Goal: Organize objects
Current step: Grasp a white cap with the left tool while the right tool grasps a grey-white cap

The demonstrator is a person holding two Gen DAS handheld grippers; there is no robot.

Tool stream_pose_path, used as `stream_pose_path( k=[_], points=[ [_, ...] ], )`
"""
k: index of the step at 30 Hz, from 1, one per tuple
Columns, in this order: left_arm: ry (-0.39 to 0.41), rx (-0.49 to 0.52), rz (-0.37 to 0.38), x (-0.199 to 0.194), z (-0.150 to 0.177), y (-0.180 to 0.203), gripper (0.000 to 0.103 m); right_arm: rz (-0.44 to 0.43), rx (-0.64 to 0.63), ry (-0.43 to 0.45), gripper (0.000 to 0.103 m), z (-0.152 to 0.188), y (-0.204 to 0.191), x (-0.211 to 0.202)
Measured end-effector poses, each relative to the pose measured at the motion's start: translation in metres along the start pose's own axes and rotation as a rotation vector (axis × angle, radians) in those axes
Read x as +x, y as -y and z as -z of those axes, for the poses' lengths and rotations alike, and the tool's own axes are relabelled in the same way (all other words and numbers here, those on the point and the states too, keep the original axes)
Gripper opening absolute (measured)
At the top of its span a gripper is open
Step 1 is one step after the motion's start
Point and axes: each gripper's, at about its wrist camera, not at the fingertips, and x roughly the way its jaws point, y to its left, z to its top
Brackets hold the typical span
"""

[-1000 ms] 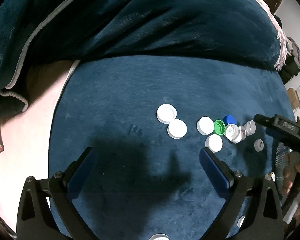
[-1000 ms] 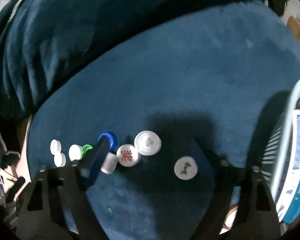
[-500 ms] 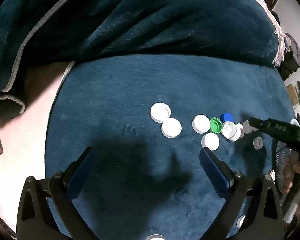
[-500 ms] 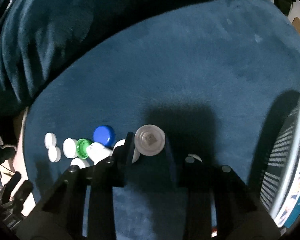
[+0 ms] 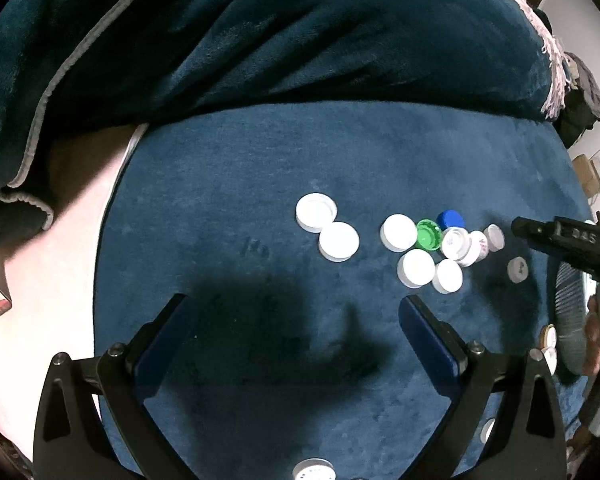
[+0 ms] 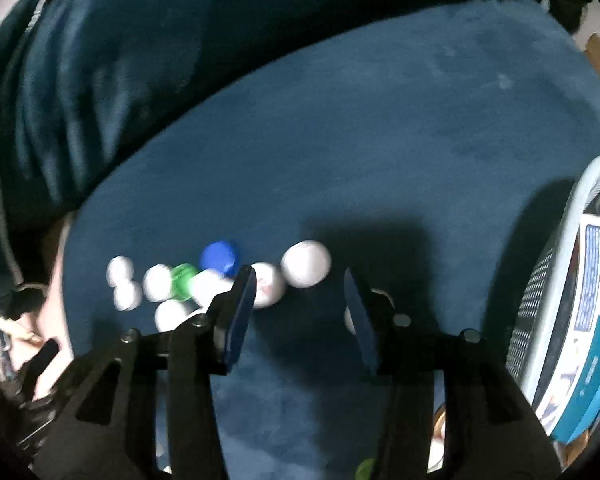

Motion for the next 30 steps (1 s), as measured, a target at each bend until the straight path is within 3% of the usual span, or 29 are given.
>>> stream_pose_path(
  k=[9, 11, 12, 19, 25, 30],
  points=[
    [-0.021, -0.018, -0.002, 0.013, -0.003, 0.003, 0.102, 0.08, -0.023, -0.048, 0.047, -0.006, -0.012, 0.051],
    [-0.026, -0.012, -0.001, 0.017, -0.002, 0.005, 0.102, 0.08, -0.044, -0.043, 0.039, -0.005, -0.012, 0.055],
    [-0.03, -0.009, -0.001, 0.019, -0.002, 0.007, 0.102, 0.073, -0.049, -0.035, 0.03, -0.006, -0.012, 0.054],
    [-0.016, 0.082, 0.023, 0.033, 0.003, 0.035, 0.102, -0.015, -0.009, 0.002, 0.031, -0.012, -0.009, 0.031],
    [0.004, 0.188, 0.069, 0.048, 0.007, 0.069, 0.088, -0.077, 0.013, 0.009, 0.031, -0.003, -0.009, 0.009],
    [-0.029, 0.218, 0.079, 0.062, 0.008, 0.083, 0.086, -0.104, 0.02, 0.01, 0.031, 0.001, -0.004, 0.001]
  ],
)
